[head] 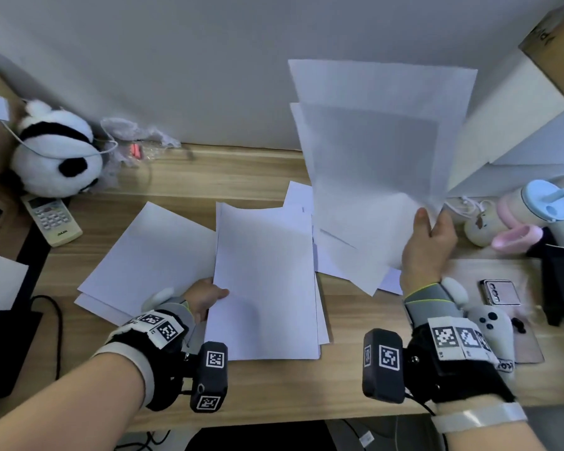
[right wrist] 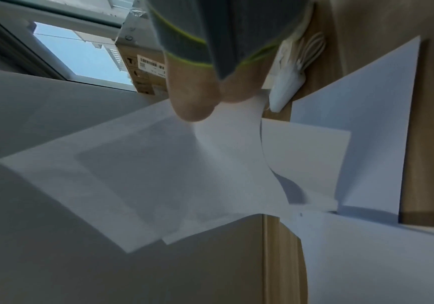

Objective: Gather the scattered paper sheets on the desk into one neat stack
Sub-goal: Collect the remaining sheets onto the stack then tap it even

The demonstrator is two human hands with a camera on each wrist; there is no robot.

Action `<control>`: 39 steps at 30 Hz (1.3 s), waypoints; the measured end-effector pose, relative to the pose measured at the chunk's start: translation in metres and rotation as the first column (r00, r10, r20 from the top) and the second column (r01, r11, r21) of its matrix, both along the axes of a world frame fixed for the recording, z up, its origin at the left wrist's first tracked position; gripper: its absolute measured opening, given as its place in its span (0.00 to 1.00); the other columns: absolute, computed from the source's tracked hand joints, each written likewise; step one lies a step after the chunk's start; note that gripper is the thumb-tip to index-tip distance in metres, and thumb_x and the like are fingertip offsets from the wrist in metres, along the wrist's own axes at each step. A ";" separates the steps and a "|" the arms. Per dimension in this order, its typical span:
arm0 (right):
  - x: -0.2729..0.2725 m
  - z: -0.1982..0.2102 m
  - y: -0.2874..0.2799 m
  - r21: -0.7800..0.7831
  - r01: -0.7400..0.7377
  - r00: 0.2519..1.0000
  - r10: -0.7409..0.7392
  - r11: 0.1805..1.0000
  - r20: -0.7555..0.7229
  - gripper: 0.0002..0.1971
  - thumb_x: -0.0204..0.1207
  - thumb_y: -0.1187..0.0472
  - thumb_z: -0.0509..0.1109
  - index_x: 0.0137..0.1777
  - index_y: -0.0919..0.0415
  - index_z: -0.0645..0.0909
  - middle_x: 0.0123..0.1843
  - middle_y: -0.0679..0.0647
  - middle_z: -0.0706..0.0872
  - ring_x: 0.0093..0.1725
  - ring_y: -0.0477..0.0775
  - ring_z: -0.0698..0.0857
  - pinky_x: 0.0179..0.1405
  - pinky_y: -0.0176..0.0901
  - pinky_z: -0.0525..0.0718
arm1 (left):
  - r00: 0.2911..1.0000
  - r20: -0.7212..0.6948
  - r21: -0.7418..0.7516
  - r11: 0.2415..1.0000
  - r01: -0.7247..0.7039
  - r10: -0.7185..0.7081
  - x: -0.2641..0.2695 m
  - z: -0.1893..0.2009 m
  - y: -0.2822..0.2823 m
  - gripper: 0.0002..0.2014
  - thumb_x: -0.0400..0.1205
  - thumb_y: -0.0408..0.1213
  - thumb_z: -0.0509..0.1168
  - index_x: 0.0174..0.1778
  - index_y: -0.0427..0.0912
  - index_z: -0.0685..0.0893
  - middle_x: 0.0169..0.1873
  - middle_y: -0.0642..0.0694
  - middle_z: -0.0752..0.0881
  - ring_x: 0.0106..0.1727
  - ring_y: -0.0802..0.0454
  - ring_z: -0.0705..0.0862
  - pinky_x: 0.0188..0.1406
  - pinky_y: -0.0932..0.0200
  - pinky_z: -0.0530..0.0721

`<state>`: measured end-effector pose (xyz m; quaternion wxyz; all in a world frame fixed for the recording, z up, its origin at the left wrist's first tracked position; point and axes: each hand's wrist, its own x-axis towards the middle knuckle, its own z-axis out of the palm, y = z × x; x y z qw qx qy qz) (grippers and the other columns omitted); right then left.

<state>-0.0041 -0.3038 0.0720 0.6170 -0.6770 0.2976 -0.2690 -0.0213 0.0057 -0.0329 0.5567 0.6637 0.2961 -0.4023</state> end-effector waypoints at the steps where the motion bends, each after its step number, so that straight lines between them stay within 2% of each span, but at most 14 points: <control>1: 0.001 0.003 0.005 0.010 -0.015 1.000 0.014 1.000 0.021 0.18 0.82 0.66 0.59 0.71 0.66 0.73 0.62 0.57 0.84 0.59 0.50 0.83 0.63 0.41 0.81 | 1.000 0.002 -0.005 1.000 -0.003 0.003 0.000 -0.001 0.000 0.21 0.85 0.24 0.57 0.75 0.26 0.70 0.72 0.28 0.76 0.71 0.29 0.76 0.73 0.37 0.73; 5: 0.004 0.019 0.012 0.023 -0.059 0.996 0.057 0.998 0.069 0.11 0.80 0.67 0.60 0.49 0.50 0.81 0.48 0.46 0.85 0.47 0.43 0.82 0.55 0.38 0.79 | 1.000 -0.002 0.007 1.000 -0.022 0.022 0.001 -0.002 -0.001 0.20 0.86 0.25 0.55 0.74 0.27 0.70 0.72 0.28 0.76 0.72 0.29 0.76 0.71 0.39 0.74; 9: 0.005 0.029 0.015 0.011 -0.157 0.984 0.155 0.988 0.091 0.14 0.78 0.69 0.60 0.35 0.52 0.76 0.35 0.52 0.74 0.35 0.43 0.73 0.37 0.38 0.71 | 0.999 -0.019 0.020 0.999 -0.048 0.048 0.002 -0.001 -0.001 0.20 0.86 0.27 0.54 0.75 0.27 0.70 0.72 0.29 0.76 0.72 0.30 0.76 0.73 0.39 0.73; 11: 0.005 0.025 0.019 0.027 -0.195 0.975 0.191 0.980 0.110 0.14 0.79 0.71 0.57 0.35 0.55 0.72 0.34 0.58 0.74 0.31 0.44 0.77 0.37 0.36 0.80 | 0.998 -0.025 0.013 0.998 -0.055 0.055 0.002 0.001 -0.001 0.20 0.87 0.27 0.53 0.75 0.28 0.70 0.72 0.29 0.76 0.72 0.30 0.76 0.72 0.38 0.74; 13: 0.004 0.022 0.022 0.128 -0.330 0.942 0.317 0.935 0.110 0.10 0.75 0.74 0.54 0.44 0.63 0.76 0.41 0.73 0.81 0.40 0.61 0.84 0.50 0.57 0.87 | 0.997 -0.030 -0.008 0.998 -0.068 0.068 0.002 0.003 -0.001 0.20 0.87 0.28 0.53 0.75 0.29 0.70 0.72 0.29 0.76 0.71 0.31 0.76 0.72 0.39 0.74; 14: 0.006 0.020 0.019 0.117 -0.408 0.913 0.405 0.906 0.051 0.12 0.70 0.74 0.55 0.45 0.65 0.79 0.39 0.72 0.85 0.38 0.62 0.85 0.44 0.57 0.87 | 0.996 -0.035 -0.024 0.996 -0.085 0.084 0.001 0.004 -0.001 0.20 0.87 0.29 0.53 0.75 0.29 0.70 0.72 0.30 0.77 0.72 0.31 0.76 0.71 0.39 0.74; 16: 0.013 0.009 0.019 0.245 -0.320 0.946 0.323 0.915 0.029 0.12 0.68 0.72 0.59 0.36 0.56 0.81 0.24 0.45 0.83 0.25 0.46 0.78 0.28 0.37 0.75 | 0.989 -0.046 -0.054 0.989 -0.140 0.137 0.001 0.007 0.001 0.20 0.88 0.34 0.53 0.75 0.30 0.71 0.72 0.31 0.77 0.72 0.33 0.77 0.71 0.41 0.74; 17: 0.010 0.005 0.025 0.156 -0.280 0.955 0.292 0.947 -0.059 0.11 0.71 0.70 0.60 0.35 0.54 0.79 0.24 0.41 0.79 0.25 0.41 0.73 0.29 0.36 0.69 | 0.985 -0.052 -0.070 0.983 -0.170 0.166 0.001 0.007 0.001 0.21 0.88 0.37 0.54 0.75 0.30 0.72 0.72 0.32 0.77 0.72 0.33 0.77 0.70 0.41 0.75; 22: -0.009 -0.042 0.045 0.319 -0.510 0.655 0.601 0.799 -0.457 0.10 0.79 0.71 0.61 0.53 0.63 0.82 0.43 0.57 0.85 0.37 0.52 0.84 0.38 0.42 0.80 | 0.955 -0.036 -0.112 0.948 -0.297 0.295 0.003 0.008 0.005 0.28 0.85 0.53 0.54 0.71 0.34 0.77 0.67 0.38 0.82 0.60 0.39 0.82 0.60 0.46 0.79; 27: -0.022 -0.087 0.060 0.312 -0.490 0.511 0.558 0.814 -0.654 0.15 0.81 0.69 0.59 0.66 0.69 0.78 0.65 0.66 0.83 0.56 0.60 0.83 0.64 0.54 0.79 | 0.955 -0.052 -0.128 0.947 -0.295 0.290 0.006 0.007 0.009 0.35 0.80 0.65 0.51 0.67 0.39 0.80 0.63 0.39 0.84 0.61 0.40 0.82 0.59 0.46 0.81; 30: -0.024 -0.099 0.067 0.340 -0.433 0.506 0.537 0.835 -0.675 0.18 0.82 0.68 0.58 0.70 0.66 0.75 0.69 0.62 0.81 0.66 0.64 0.81 0.67 0.52 0.77 | 0.983 -0.072 -0.192 0.964 -0.182 0.171 0.000 0.014 0.004 0.22 0.82 0.55 0.59 0.64 0.44 0.81 0.58 0.42 0.85 0.56 0.44 0.84 0.55 0.49 0.82; 35: -0.027 -0.106 0.066 0.435 -0.357 0.513 0.563 0.827 -0.649 0.16 0.80 0.66 0.60 0.67 0.67 0.77 0.64 0.64 0.84 0.63 0.65 0.83 0.68 0.56 0.79 | 1.000 0.015 -0.103 0.995 -0.009 0.011 -0.004 0.005 0.002 0.21 0.83 0.26 0.60 0.74 0.32 0.72 0.70 0.32 0.79 0.64 0.38 0.80 0.71 0.39 0.75; 37: -0.028 -0.104 0.056 0.489 -0.228 0.593 0.519 0.842 -0.616 0.13 0.80 0.65 0.61 0.60 0.67 0.80 0.54 0.60 0.87 0.51 0.60 0.86 0.50 0.46 0.89 | 0.999 0.052 -0.037 0.999 0.004 -0.002 -0.001 0.002 0.002 0.21 0.83 0.25 0.61 0.73 0.33 0.74 0.70 0.33 0.79 0.67 0.35 0.80 0.72 0.38 0.74; 39: -0.032 -0.102 0.040 0.556 -0.083 0.653 0.466 0.827 -0.597 0.09 0.81 0.65 0.59 0.54 0.66 0.79 0.51 0.60 0.86 0.46 0.56 0.86 0.29 0.33 0.86 | 0.997 0.077 -0.019 1.000 -0.009 0.010 0.004 0.000 0.003 0.20 0.83 0.26 0.61 0.73 0.34 0.75 0.70 0.33 0.80 0.69 0.34 0.79 0.73 0.37 0.74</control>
